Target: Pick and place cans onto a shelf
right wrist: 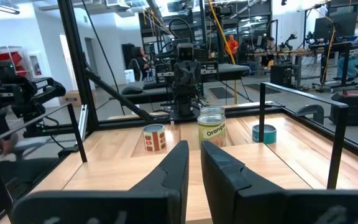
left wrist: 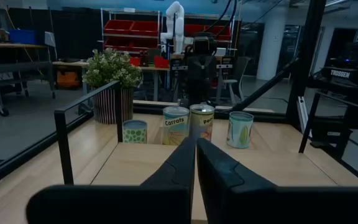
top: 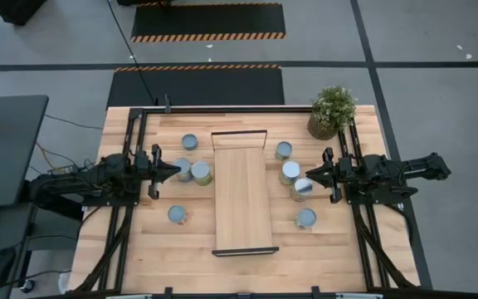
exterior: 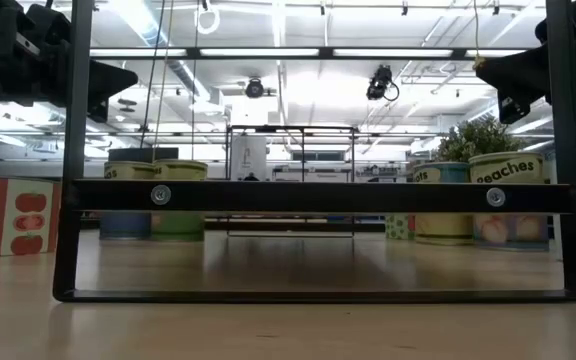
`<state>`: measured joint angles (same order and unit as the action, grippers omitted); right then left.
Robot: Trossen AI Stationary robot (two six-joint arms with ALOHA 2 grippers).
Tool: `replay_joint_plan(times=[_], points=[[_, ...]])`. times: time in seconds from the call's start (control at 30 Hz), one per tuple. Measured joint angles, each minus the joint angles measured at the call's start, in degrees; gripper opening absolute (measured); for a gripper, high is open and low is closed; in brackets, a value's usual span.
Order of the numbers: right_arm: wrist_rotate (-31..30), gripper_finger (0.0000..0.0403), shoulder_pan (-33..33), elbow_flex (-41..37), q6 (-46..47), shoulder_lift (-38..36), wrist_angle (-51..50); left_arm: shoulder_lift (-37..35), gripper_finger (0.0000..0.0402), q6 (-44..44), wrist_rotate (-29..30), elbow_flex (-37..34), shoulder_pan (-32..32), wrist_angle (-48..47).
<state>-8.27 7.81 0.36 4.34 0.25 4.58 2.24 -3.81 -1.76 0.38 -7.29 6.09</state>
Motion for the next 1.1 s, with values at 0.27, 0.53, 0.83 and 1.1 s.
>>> replay_joint_plan(times=[0.27, 0.53, 0.83, 1.1], points=[[0.02, 0.0051, -0.02, 0.0, -0.02, 0.0, 0.0, -0.01, 0.0023, 0.01, -0.02, 0.0, 0.02, 0.0], [-7.08, 0.0051, -0.61, 0.0, -8.98, 0.02, 7.61, 0.01, 0.0023, -0.09, -0.01, 0.0, 0.02, 6.22], [-20.53, 0.0051, -2.55, 0.0, -2.74, 0.0, 28.04, -0.01, 0.0023, -3.14, -0.03, -0.02, 0.02, 18.76], [-24.73, 0.0051, -5.23, 0.0, -4.95, 1.33, 14.92, 0.01, 0.0023, -3.76, -0.03, 0.0, 0.02, 18.45]])
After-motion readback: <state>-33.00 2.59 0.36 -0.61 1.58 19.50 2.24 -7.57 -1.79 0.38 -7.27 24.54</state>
